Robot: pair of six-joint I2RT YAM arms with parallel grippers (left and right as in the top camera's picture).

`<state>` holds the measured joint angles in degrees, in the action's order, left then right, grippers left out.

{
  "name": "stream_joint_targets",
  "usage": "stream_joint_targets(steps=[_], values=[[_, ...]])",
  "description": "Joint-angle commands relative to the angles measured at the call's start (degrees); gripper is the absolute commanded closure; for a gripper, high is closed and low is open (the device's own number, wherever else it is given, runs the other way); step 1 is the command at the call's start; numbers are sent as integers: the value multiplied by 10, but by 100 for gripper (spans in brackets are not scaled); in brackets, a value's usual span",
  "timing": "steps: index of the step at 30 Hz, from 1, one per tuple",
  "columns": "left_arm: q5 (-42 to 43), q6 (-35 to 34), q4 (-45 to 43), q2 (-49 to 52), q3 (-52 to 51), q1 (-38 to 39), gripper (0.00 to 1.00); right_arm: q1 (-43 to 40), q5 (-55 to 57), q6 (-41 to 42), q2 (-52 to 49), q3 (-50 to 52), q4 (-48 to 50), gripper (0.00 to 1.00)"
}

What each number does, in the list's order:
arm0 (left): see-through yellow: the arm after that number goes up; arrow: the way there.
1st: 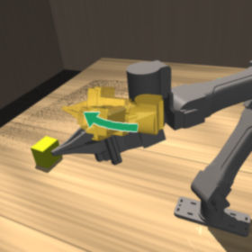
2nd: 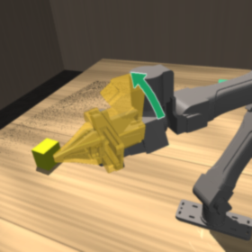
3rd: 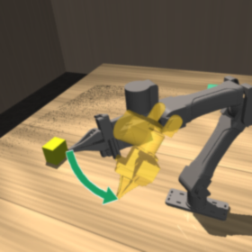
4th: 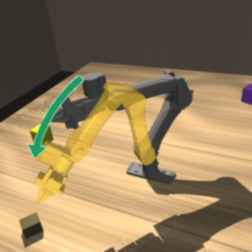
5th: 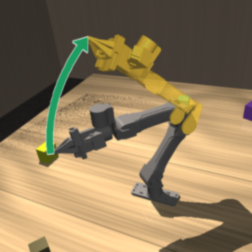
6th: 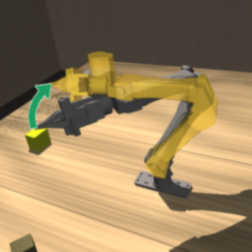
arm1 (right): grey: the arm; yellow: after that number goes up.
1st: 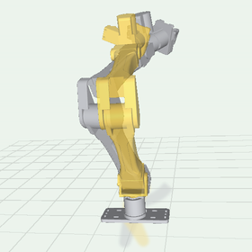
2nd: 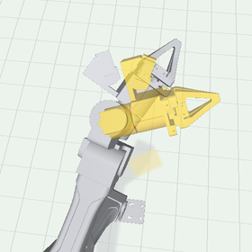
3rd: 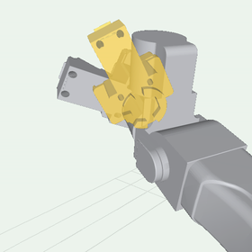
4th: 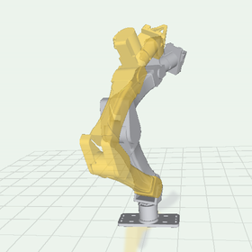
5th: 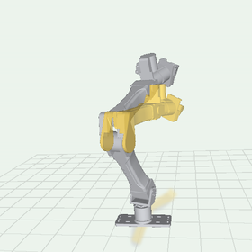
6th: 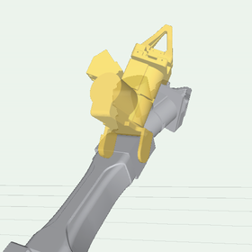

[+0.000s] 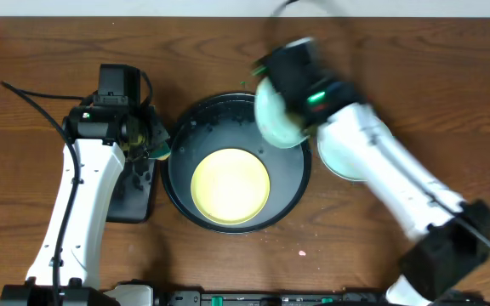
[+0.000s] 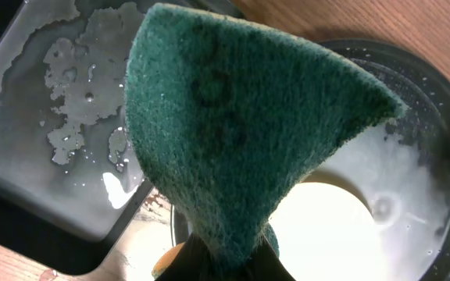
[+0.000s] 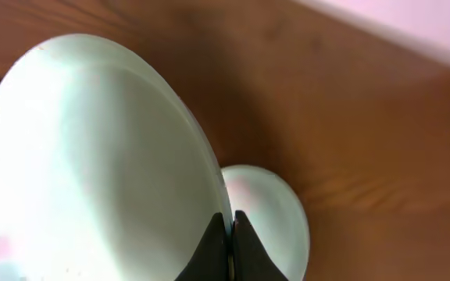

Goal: Clean dirty plates on tray and stack at the side
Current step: 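Carry the pale green plate right and place it on the stack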

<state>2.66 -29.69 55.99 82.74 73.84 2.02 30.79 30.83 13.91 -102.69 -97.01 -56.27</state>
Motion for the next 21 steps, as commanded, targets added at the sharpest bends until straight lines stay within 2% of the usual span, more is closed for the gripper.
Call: stream_joint_targets(steps=[1,6,11,15,21], values=[[-8,15,0,3,-5,-2,92,-105,-191,24,38,-1,-34,99],[-8,16,0,3,-5,-2,92,-236,-221,18,37,9,-94,99],[-8,16,0,4,-5,-2,92,-335,-221,6,37,53,-95,99],[-8,16,0,4,-5,-2,92,-359,-225,6,37,118,-51,99],[-8,16,0,4,-5,-2,92,-346,-269,6,37,211,35,99]])
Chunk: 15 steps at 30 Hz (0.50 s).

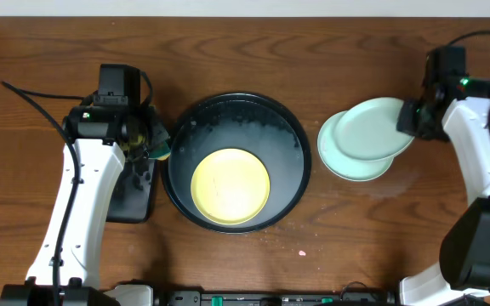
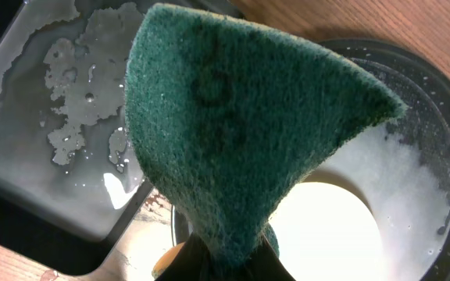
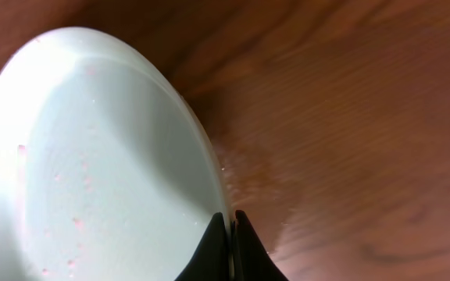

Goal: Clean dirty plates on tray and stack at the side
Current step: 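Carry the pale green plate right and place it on the stack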

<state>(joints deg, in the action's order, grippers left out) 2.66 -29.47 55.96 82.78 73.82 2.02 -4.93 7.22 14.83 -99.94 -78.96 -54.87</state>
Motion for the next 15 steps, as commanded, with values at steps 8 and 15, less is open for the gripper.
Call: stream_joint_targets(steps=[8,15], values=[[-8,14,-3,3,-5,-2,92,54,-51,-18,9,23,28,48],[-7,14,-4,3,-5,-2,92,136,-231,-47,9,-21,65,44]])
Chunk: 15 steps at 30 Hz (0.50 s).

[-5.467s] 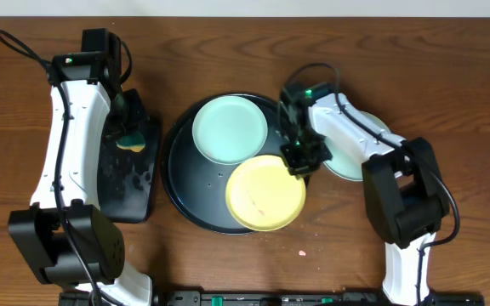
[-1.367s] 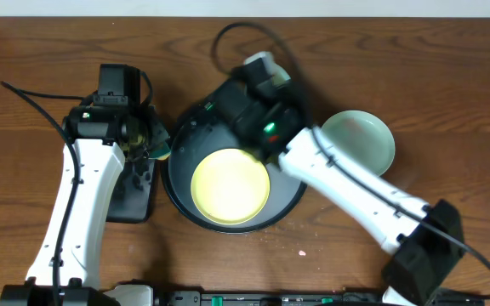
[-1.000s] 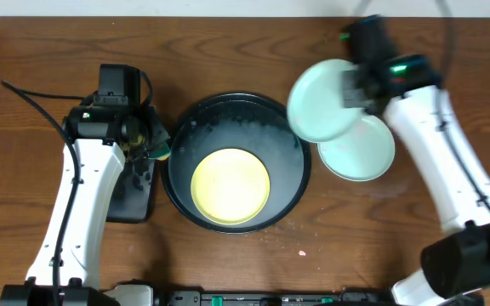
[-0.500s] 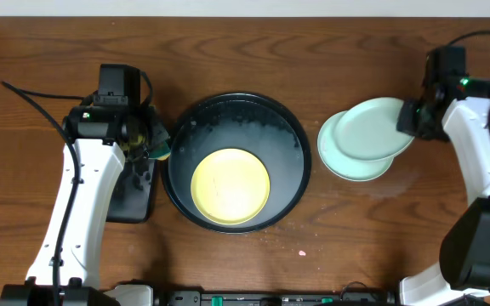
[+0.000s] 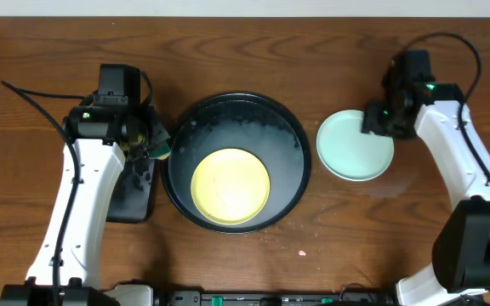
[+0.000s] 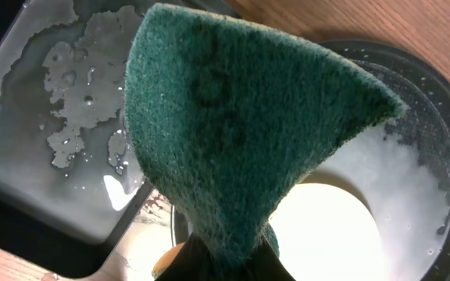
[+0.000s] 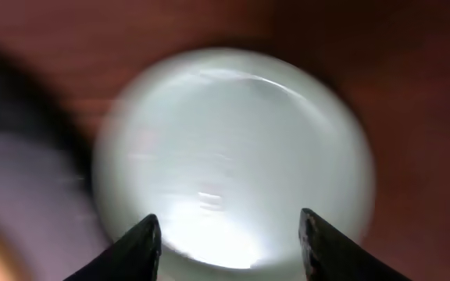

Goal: Clean dirty plates on tray and stack at the side
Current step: 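Carry the pale green plate right and place it on the stack, then reach the right gripper to the yellow plate's rim in the tray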

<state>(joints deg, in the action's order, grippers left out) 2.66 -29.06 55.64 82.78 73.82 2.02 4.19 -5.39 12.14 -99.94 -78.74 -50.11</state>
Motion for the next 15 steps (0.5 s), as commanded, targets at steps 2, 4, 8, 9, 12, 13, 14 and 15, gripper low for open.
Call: stream_joint_targets(steps=[2,4,8,9,12,13,14,15], values=[[-7,10,0,3,-5,-2,92,78,-118,-19,5,-24,35,43],[-8,10,0,3,-5,-2,92,109,-125,-20,-3,-24,44,43],[-8,10,-1,3,-5,-2,92,177,-133,-24,-46,-24,47,41],[-7,10,-1,3,-5,-2,92,188,-133,-24,-56,-24,47,40],[-8,10,-1,3,-5,-2,92,209,-159,-24,-90,-24,48,39],[-7,10,-1,3,-5,-2,92,212,-170,-24,-99,-24,50,40],[-7,10,-1,3,-5,-2,92,215,-180,-25,-110,-24,53,40],[-7,10,-1,3,-5,-2,92,223,-198,-28,-130,-24,58,41]])
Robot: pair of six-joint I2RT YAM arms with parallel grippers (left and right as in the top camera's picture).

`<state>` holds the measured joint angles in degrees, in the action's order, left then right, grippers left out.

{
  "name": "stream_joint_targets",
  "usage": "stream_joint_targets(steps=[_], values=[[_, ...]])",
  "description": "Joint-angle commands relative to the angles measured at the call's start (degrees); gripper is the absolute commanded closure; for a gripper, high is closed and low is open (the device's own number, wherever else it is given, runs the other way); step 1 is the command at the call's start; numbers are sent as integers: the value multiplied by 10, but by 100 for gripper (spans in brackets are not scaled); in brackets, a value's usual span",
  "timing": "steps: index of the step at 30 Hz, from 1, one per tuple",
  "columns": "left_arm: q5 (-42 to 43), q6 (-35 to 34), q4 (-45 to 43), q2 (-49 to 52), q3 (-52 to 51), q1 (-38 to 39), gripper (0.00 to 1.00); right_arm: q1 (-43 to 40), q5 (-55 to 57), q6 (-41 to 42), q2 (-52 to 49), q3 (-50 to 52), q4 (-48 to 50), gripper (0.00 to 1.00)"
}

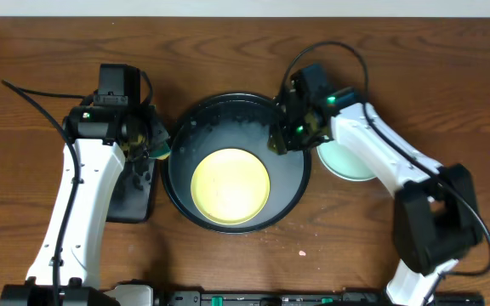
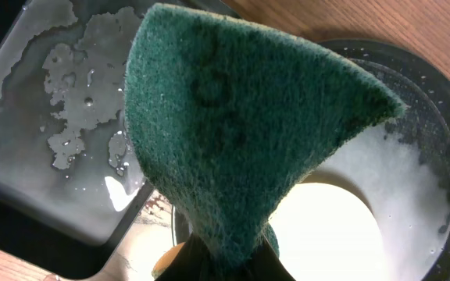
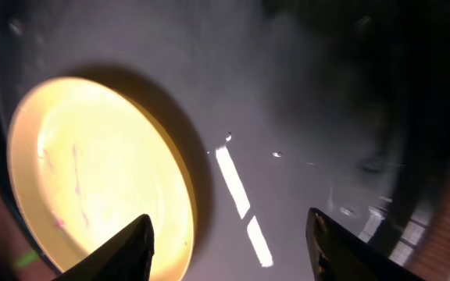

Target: Clean dirty plates on tray and stack at the side

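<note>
A yellow plate point(image 1: 230, 186) lies in the round black tray point(image 1: 181, 136) holding soapy water; it also shows in the right wrist view as the yellow plate point(image 3: 92, 172). My right gripper point(image 1: 281, 138) hangs open over the tray's right side, empty, its fingers point(image 3: 131, 242) wide apart. Pale green plates point(image 1: 345, 166) are stacked on the table right of the tray, partly under my right arm. My left gripper point(image 1: 153, 143) stays at the tray's left rim, shut on a green sponge point(image 2: 233, 133).
A dark rectangular dish point(image 2: 45, 125) with water and suds lies left of the tray, also seen as the dark dish point(image 1: 134, 197) in the overhead view. Brown wooden table point(image 1: 228, 51) surrounds everything. A small pink speck point(image 1: 302, 252) lies near the front.
My right gripper has moved left from above the green plate stack to over the right side of the black tray, still open. The left gripper and sponge have not moved.
My right gripper held a pale green plate over the tray's right rim. Then it held that plate over the green plate on the table. Then it was open above the stack, the plate let go. Now it is over the tray.
</note>
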<state>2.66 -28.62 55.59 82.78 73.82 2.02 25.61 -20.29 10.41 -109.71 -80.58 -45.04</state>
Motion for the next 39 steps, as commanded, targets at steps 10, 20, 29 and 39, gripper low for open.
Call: stream_joint_targets(steps=[10,20,29,39], values=[[-7,5,0,4,-5,-2,92,36,-81,-10,-103,-23,-3,50],[-7,5,-1,34,-5,-2,92,75,1,16,-128,-61,-40,67],[-7,5,-14,47,-5,-2,92,118,113,61,-129,-111,-81,99],[-7,5,-32,47,-5,17,92,108,146,139,-138,-130,25,99]])
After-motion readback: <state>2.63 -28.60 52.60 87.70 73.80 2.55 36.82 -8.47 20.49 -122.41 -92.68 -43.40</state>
